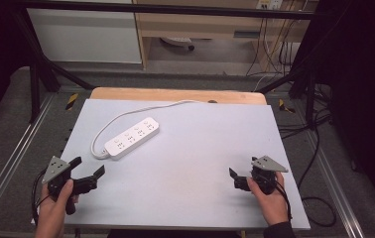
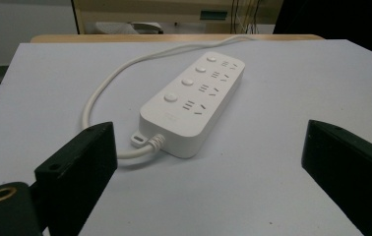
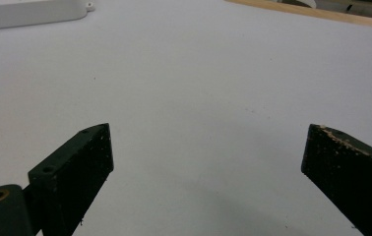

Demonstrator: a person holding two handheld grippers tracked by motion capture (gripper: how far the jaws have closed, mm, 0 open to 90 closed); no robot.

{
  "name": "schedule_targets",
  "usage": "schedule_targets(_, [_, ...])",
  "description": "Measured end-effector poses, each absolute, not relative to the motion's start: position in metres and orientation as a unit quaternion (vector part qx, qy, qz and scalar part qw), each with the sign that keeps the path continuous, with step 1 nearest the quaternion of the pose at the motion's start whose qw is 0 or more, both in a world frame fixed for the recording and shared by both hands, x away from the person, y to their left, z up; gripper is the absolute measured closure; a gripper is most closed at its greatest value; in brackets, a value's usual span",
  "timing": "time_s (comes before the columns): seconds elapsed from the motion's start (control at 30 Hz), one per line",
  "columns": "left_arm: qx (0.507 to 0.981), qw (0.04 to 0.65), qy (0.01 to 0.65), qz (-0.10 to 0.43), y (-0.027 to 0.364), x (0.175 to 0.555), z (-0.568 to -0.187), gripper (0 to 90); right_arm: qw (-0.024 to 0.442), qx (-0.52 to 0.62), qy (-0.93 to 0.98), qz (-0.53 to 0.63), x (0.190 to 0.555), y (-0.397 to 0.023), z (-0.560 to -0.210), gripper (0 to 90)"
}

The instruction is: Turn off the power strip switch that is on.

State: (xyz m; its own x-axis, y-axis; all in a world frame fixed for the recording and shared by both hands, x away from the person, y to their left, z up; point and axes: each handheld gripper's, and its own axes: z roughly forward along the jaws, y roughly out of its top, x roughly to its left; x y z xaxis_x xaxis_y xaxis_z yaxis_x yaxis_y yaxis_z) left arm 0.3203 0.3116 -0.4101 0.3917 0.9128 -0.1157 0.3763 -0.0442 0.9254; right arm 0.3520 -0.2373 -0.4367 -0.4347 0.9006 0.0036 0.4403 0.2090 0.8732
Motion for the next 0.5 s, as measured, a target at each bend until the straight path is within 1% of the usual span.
schedule_targets(0.2, [0.670, 0.505, 0.475, 0.264, 0.3117, 0.3194, -0.4091, 6.6, 0.268, 0.466, 0.740, 0.405, 0.3514, -0.2358, -0.4408, 6.7])
schedule_targets(0.5, [0.664, 0.513, 0.473, 0.268, 0.3124, 0.3186, -0.4056, 6.8, 0.271, 0.459, 0.737, 0.415, 0.3519, -0.2344, -0.4400, 5.9])
